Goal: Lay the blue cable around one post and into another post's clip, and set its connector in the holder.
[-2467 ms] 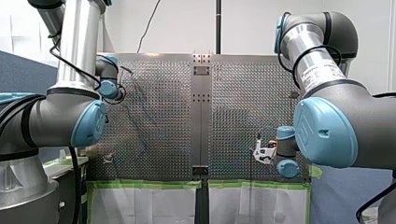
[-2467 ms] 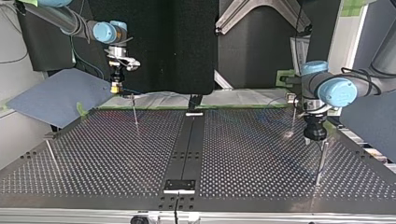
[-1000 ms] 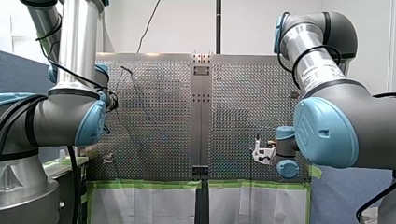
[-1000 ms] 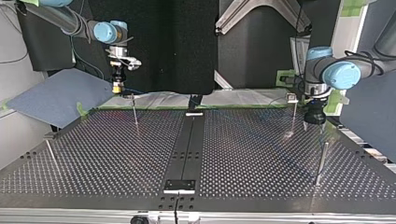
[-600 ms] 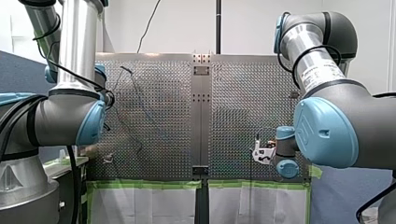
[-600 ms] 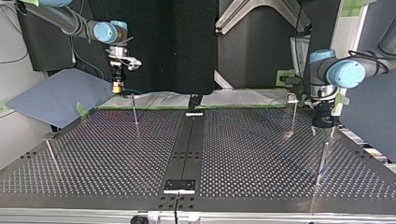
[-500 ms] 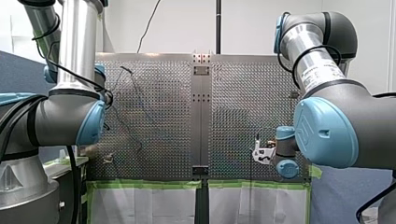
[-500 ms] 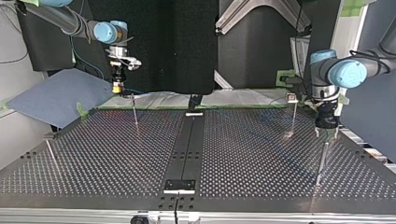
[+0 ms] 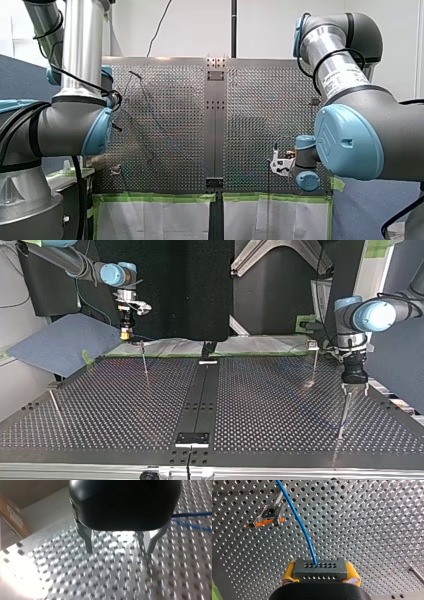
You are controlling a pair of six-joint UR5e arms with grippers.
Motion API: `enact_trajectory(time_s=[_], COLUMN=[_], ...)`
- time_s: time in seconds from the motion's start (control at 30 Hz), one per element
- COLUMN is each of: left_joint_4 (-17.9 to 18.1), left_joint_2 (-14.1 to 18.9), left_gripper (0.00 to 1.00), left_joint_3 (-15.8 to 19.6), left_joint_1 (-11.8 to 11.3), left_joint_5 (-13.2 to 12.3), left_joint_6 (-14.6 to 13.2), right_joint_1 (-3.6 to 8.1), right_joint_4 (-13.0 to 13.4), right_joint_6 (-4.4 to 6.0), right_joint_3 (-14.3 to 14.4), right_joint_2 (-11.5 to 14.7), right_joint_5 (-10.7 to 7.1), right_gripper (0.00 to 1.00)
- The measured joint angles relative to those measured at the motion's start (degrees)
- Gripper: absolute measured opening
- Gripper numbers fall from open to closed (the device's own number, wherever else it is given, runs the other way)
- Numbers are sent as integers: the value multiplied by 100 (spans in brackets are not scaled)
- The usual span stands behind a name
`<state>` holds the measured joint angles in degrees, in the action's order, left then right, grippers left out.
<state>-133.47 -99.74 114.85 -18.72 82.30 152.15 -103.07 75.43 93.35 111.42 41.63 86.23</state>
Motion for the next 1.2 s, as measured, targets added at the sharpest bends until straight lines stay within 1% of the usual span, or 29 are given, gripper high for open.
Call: enact_trajectory(time_s=[0.2, 0.33, 0.47, 0.57, 0.83, 0.93, 1.03, 1.2], left_joint_4=[-122, -175, -201, -206, -198, -205, -188, 7], left_joint_2=[269, 387, 487, 587, 620, 620, 620, 621], left_gripper=[100, 100, 100, 100, 100, 100, 100, 100], left_joint_3=[0, 0, 0, 0, 0, 7, 73, 299], left_joint_1=[107, 201, 323, 438, 616, 641, 621, 570], left_joint_5=[-221, -315, -436, -594, -886, -900, -834, -723], left_joint_6=[275, 459, 638, 807, 1138, 1273, 1413, 1669], right_joint_1=[0, 1, 1, 1, 0, -1, -1, -2], right_joint_4=[5, 7, 8, 7, 16, 16, 11, 4], right_joint_6=[0, 0, 0, 0, 0, 0, -1, -7], right_joint_3=[0, 0, 0, 0, 0, 0, 0, 0], right_joint_2=[0, 0, 0, 0, 0, 0, 0, 0], right_joint_5=[0, 0, 0, 0, 0, 0, 0, 0], right_gripper=[5, 5, 5, 5, 5, 5, 5, 5])
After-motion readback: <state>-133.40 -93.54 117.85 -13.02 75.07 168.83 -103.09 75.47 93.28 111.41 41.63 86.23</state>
